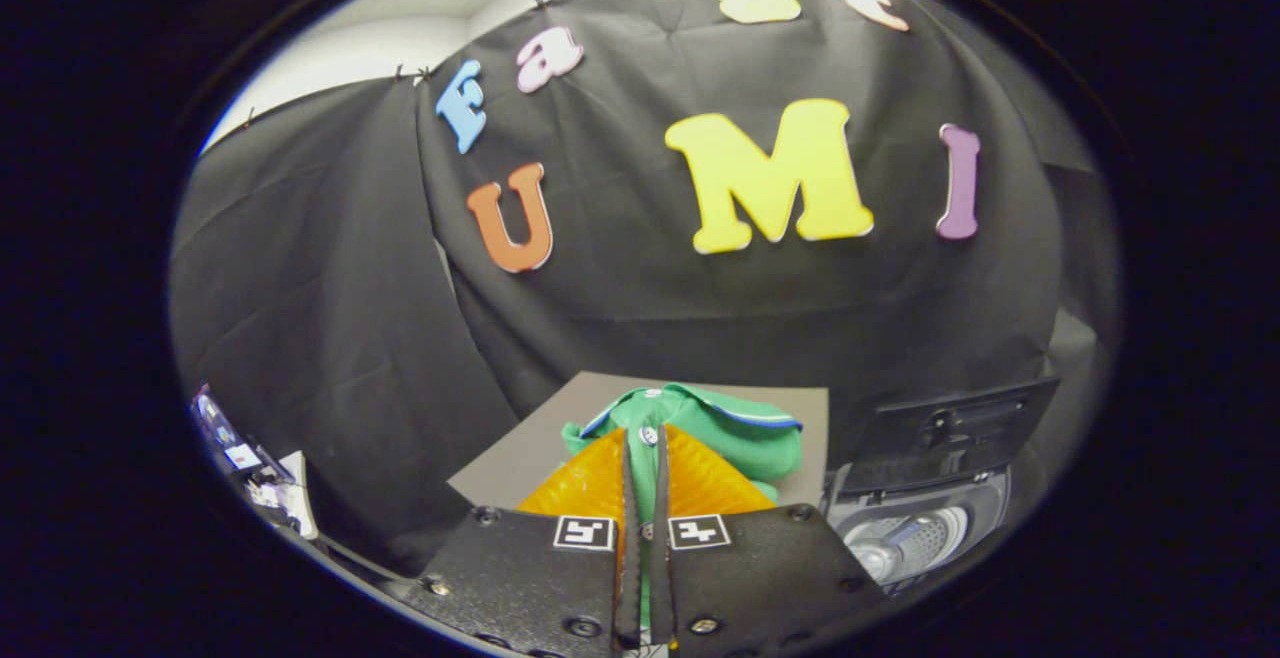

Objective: Put the clothes into the washing machine and then close the washing machine lid.

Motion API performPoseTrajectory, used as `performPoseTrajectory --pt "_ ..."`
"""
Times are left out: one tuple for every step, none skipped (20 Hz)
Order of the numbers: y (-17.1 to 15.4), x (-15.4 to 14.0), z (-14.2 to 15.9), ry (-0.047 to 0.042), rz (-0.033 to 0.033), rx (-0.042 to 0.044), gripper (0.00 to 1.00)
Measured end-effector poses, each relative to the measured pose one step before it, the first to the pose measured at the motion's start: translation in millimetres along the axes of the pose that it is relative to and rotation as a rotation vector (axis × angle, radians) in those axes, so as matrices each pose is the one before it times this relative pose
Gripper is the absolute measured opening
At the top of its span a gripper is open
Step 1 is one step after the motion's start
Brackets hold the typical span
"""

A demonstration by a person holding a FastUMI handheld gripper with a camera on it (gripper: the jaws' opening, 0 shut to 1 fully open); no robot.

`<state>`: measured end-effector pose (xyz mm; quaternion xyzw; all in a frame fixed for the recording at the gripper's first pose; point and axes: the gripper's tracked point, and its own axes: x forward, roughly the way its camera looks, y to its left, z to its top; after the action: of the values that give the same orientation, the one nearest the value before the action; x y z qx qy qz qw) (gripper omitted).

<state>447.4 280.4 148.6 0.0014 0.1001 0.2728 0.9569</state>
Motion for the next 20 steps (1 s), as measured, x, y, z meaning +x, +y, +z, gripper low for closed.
performPoseTrajectory --pt "-4.56 -18.80 9.56 -0.02408 -0.01026 -0.00066 0.07" --pt "-5.58 -16.77 7.97 -0.01780 -0.01250 0.00303 0.07" --pt "-7.67 -17.61 10.42 -0.02658 -0.01776 0.00324 0.07" --pt "-8.56 -15.74 9.37 -0.02176 -0.01845 -0.00702 0.07" --pt "-8.85 -15.75 12.44 -0.03405 -0.01691 -0.00757 0.07" --pt "-9.06 -14.89 8.46 -0.02332 -0.02085 -0.00901 0.07" --pt "-13.32 -14.58 7.50 -0.01826 -0.02857 -0.00748 0.07" --pt "-12.67 -12.37 7.83 -0.01672 -0.02468 -0.00403 0.07" --pt "-11.11 -15.18 6.73 -0.01202 -0.02759 -0.00131 0.07" --pt "-12.12 -12.81 6.42 -0.01078 -0.02649 0.00175 0.07" --pt "-13.38 -11.25 5.62 -0.01012 -0.02013 0.00009 0.07" --pt "-14.88 -8.08 2.70 -0.00220 -0.02248 -0.00696 0.07" --pt "-15.03 -5.25 3.59 -0.00510 -0.02111 -0.01365 0.07" --pt "-13.71 -3.01 2.98 -0.00478 -0.01856 -0.01049 0.07" --pt "-12.06 -1.38 1.48 -0.00341 -0.01352 -0.00089 0.07" --pt "-11.79 0.85 0.87 -0.00156 -0.00946 0.00462 0.07" --pt "-10.96 3.77 -0.48 0.00391 -0.00846 0.00411 0.07" --pt "-10.13 3.66 -3.78 0.00698 -0.00182 0.00541 0.07" --pt "-7.74 7.00 -4.43 0.01262 0.00706 0.00461 0.07" --pt "-7.47 7.30 -6.34 0.01787 0.01237 0.00291 0.07"
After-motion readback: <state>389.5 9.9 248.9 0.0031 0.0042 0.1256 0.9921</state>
